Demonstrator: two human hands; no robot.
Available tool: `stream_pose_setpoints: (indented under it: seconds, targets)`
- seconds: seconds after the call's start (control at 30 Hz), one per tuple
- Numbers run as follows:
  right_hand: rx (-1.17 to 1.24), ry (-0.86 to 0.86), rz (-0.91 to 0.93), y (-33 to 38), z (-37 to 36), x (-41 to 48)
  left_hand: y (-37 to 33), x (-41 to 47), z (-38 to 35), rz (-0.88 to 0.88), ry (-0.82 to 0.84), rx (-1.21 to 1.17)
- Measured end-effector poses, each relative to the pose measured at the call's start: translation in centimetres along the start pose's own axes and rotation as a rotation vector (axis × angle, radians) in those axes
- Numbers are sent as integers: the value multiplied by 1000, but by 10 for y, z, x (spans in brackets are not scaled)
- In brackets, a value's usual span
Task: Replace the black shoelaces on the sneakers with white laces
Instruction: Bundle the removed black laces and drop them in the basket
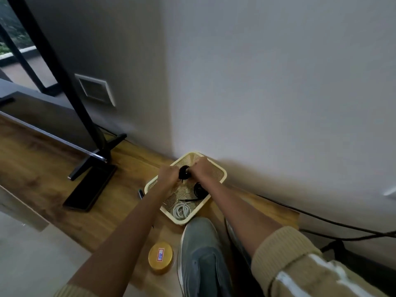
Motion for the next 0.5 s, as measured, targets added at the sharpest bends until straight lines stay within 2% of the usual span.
stream_pose_setpoints:
  seconds: [0.2, 0.3, 0.4, 0.5]
  targets:
    - [-488, 15, 172, 0, -17, 2, 5, 9, -14, 33, 0, 72]
    - [-491, 46, 199, 0, -16, 0, 2, 5, -11, 3, -2, 26]
    - [-439, 55, 248, 6, -3, -7, -4, -4, 6, -121, -11, 21]
    - [-361, 19, 278, 8, 14, -18, -4, -11, 33, -310, -152, 346]
Point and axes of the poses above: each hand's wrist, its own x-axis towards the middle knuckle, its own z-axis out of the back of the hand, y = z × x, the point moved 2 cm from there along x, towards the middle knuckle
